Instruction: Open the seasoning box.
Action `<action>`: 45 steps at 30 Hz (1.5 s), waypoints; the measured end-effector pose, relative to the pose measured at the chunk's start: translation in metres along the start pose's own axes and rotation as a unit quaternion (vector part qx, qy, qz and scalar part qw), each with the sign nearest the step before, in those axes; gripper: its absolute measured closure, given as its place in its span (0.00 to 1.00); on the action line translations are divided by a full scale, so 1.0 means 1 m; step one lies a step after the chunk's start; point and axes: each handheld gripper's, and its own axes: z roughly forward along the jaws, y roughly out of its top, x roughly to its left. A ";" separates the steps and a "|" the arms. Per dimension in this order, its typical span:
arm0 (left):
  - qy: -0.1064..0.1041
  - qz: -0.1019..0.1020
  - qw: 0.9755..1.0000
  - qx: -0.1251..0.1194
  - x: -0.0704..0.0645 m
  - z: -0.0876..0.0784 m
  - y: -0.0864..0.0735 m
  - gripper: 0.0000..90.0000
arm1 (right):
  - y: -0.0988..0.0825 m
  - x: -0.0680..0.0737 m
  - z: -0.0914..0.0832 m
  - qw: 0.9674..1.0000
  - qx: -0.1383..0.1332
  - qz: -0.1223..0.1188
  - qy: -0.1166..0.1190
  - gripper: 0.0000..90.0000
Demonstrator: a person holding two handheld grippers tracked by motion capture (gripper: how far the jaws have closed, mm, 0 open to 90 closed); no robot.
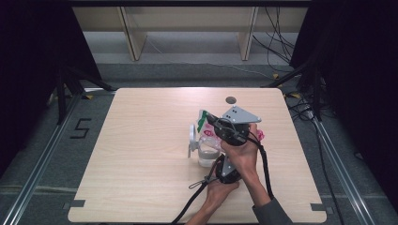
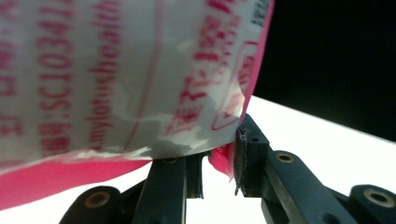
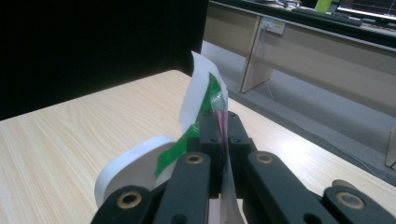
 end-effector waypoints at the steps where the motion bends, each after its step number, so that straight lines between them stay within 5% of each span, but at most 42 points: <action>1: -0.003 -0.006 1.000 0.001 0.001 0.000 -0.001 0.83 | 0.000 0.000 0.000 1.000 0.002 -0.001 0.002 1.00; 18: -0.017 -0.028 0.999 -0.027 -0.002 0.000 -0.002 0.83 | -0.001 0.001 0.000 1.000 0.010 0.007 0.005 1.00; 20: -0.016 -0.029 0.999 -0.034 -0.003 0.000 -0.001 0.83 | 0.002 0.002 0.000 1.000 0.010 -0.015 0.006 1.00; 45: -0.014 -0.026 0.999 -0.020 -0.004 0.000 -0.003 0.83 | -0.001 -0.002 0.003 1.000 0.010 -0.002 -0.001 0.99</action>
